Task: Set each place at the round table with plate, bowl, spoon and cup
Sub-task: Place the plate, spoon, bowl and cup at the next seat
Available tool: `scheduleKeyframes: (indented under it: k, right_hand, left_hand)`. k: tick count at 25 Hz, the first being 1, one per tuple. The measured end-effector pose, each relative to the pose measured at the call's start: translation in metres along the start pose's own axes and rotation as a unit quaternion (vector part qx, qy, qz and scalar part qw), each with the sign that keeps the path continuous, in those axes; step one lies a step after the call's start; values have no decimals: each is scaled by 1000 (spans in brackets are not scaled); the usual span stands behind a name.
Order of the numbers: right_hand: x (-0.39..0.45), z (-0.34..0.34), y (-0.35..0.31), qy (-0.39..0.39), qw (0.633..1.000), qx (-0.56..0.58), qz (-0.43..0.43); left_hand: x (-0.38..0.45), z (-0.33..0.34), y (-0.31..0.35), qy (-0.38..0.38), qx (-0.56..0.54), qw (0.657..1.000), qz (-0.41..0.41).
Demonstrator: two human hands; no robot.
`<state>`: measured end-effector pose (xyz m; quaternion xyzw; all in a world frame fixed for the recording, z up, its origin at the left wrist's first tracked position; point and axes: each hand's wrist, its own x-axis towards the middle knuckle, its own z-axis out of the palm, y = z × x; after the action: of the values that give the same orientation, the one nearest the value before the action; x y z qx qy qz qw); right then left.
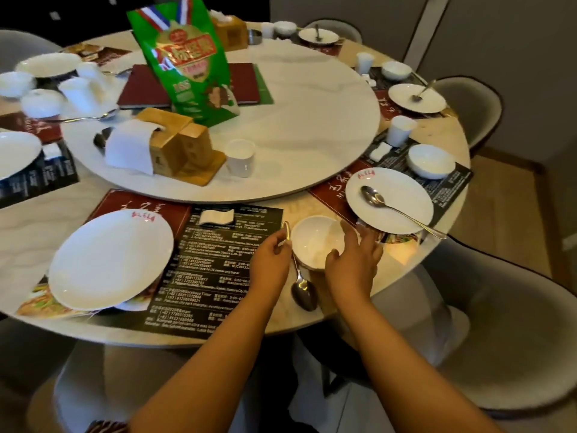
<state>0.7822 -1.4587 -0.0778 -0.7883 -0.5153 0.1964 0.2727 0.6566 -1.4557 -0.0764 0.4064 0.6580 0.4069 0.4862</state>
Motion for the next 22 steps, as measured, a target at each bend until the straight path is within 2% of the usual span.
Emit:
scheduleKeyframes:
  k: [4, 9, 15, 22]
  right_hand:
    - [12, -6, 3, -47, 991, 122, 38]
    - [-8, 5, -18, -76, 981, 179, -25]
    - [-39, 45, -53, -170, 961, 205, -71]
    - [-46, 67, -66, -195, 954, 196, -112]
  left_hand:
    - [2, 10, 0, 17, 11, 1000, -2]
    - [-7, -26, -7, 141, -20, 989, 26]
    - [-19, -90, -27, 218, -46, 975, -25]
    - [-19, -115, -41, 235, -26, 970, -50]
